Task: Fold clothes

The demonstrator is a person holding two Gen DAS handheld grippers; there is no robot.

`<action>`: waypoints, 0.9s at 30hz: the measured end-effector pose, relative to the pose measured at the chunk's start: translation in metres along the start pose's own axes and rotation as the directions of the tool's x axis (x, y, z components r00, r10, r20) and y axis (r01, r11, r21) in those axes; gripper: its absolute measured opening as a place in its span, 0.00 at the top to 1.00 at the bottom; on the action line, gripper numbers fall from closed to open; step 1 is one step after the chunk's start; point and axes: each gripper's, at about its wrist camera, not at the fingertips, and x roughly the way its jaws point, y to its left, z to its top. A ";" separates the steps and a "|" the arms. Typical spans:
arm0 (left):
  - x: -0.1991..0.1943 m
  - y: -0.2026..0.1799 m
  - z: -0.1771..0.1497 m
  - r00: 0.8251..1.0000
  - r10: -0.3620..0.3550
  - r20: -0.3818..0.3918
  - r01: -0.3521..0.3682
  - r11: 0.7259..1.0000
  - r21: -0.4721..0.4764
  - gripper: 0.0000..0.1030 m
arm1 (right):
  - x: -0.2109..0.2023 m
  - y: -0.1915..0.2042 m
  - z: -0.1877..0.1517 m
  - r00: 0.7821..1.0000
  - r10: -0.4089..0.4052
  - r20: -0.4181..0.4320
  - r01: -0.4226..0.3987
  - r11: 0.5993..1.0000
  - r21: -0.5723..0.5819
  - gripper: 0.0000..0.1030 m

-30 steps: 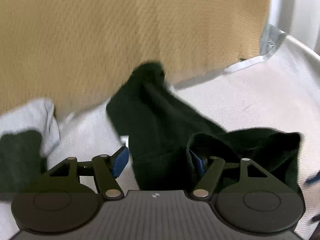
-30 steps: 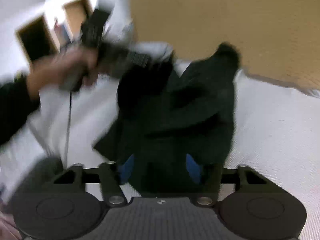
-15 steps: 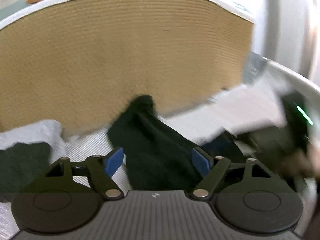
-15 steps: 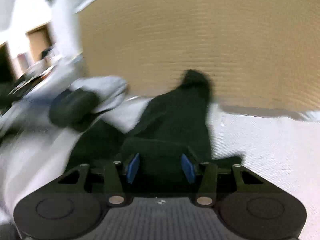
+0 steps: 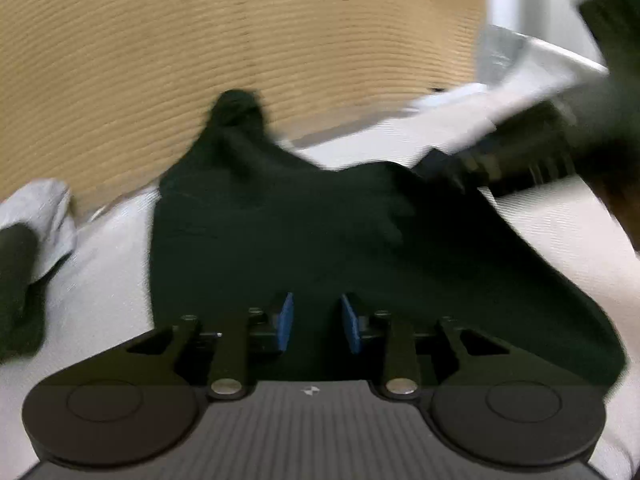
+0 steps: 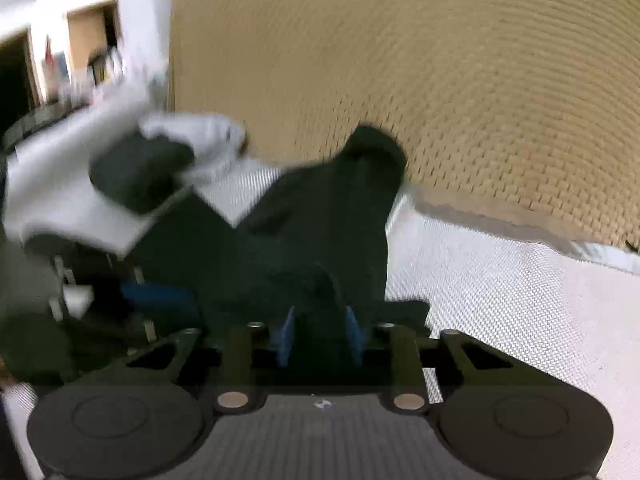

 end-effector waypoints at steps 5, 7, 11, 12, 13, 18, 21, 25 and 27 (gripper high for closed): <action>0.013 0.002 -0.006 0.996 0.091 -0.007 -0.091 0.996 -0.002 0.80 | 0.053 0.010 -0.004 0.992 -0.079 -0.101 0.073 0.995 -0.060 0.76; 0.012 0.010 -0.005 0.994 0.109 -0.003 -0.109 0.992 -0.061 0.88 | 0.066 0.008 -0.002 0.988 -0.084 -0.127 0.074 0.994 -0.077 0.77; -0.005 0.013 0.000 0.985 0.168 0.029 -0.165 0.981 -0.098 0.87 | 0.058 0.009 0.000 0.987 -0.097 -0.132 0.086 0.993 -0.086 0.77; -0.008 0.010 0.001 0.985 0.172 0.033 -0.169 0.983 -0.077 0.77 | 0.048 0.007 -0.001 0.990 -0.089 -0.107 0.083 0.995 -0.062 0.77; -0.011 0.006 0.000 0.985 0.168 0.035 -0.167 0.985 -0.049 0.70 | 0.038 0.005 -0.001 0.993 -0.082 -0.081 0.080 0.996 -0.037 0.77; 0.012 0.008 -0.009 0.990 0.137 -0.047 -0.138 0.990 -0.030 0.58 | 0.014 -0.001 -0.013 0.998 -0.039 -0.048 0.041 0.998 0.054 0.71; 0.016 0.025 -0.011 0.996 0.077 -0.054 -0.082 0.990 -0.115 0.58 | 0.033 0.006 -0.027 0.991 -0.036 -0.130 0.037 0.999 0.006 0.70; -0.001 0.012 -0.013 0.994 0.100 -0.041 -0.102 0.994 -0.030 0.60 | 0.041 0.013 -0.032 0.989 -0.069 -0.128 0.063 0.997 -0.054 0.70; -0.021 0.003 -0.017 0.995 0.101 -0.003 -0.101 0.995 0.008 0.58 | 0.042 0.014 -0.027 0.986 -0.079 -0.149 0.073 0.996 -0.044 0.70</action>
